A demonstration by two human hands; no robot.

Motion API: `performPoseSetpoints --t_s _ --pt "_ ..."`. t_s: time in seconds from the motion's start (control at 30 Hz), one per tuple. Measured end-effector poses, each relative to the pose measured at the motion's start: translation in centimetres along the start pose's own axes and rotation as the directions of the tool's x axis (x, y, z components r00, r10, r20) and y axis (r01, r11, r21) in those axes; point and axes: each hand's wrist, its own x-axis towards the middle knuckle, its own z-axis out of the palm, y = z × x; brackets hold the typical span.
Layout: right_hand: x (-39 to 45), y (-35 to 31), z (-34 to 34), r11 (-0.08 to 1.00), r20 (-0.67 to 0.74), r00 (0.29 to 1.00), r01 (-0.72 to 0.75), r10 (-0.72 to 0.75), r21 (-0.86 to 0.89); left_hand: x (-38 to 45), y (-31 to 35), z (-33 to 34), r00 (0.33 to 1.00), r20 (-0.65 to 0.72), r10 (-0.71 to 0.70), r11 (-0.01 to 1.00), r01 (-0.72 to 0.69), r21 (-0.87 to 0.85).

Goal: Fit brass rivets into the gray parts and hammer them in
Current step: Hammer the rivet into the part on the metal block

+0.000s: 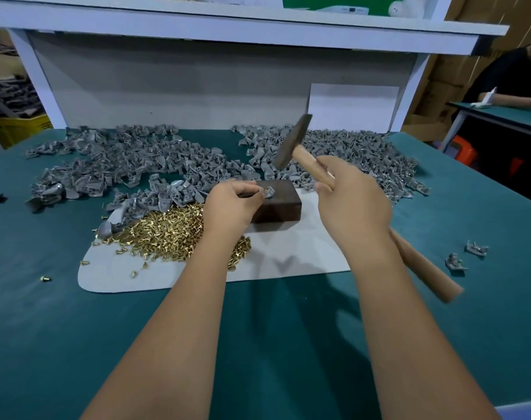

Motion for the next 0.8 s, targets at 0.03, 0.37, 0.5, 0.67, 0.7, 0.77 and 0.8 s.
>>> performPoseSetpoints --t_s 0.03,0.37,0.5,0.67,0.7,0.77,0.8 --pt "0.0 -0.4 -0.3 1.0 0.012 1.0 0.025 -0.025 0.0 0.0 -0.1 0.1 1.0 -0.004 -0.005 1.0 0.005 -0.008" --pt "-1.5 -1.3 0.4 0.989 0.005 0.998 0.061 -0.061 -0.138 0.3 -0.6 0.4 1.0 -0.007 -0.019 1.0 0.019 -0.002" --pt "-0.9 -1.8 0.1 0.977 0.056 0.994 0.103 -0.095 -0.187 0.3 -0.6 0.5 1.0 -0.015 0.004 1.0 -0.004 -0.009" --pt "-0.9 -1.1 -0.4 0.984 -0.085 0.993 0.063 -0.078 -0.164 0.3 -0.6 0.5 1.0 -0.023 0.018 0.998 -0.017 0.058" --pt "-1.3 -0.9 -0.1 0.981 -0.015 0.996 0.08 -0.084 -0.175 0.2 -0.6 0.4 1.0 -0.02 0.007 0.999 -0.007 0.039" --pt "-1.5 -0.6 0.5 0.979 0.12 0.99 0.1 -0.08 -0.178 0.2 -0.5 0.4 1.0 -0.002 0.0 1.0 0.0 -0.007" --pt "-1.3 -0.6 0.4 0.983 0.131 0.989 0.093 -0.072 -0.16 0.2 -0.5 0.4 1.0 0.002 -0.006 1.0 0.006 -0.019"
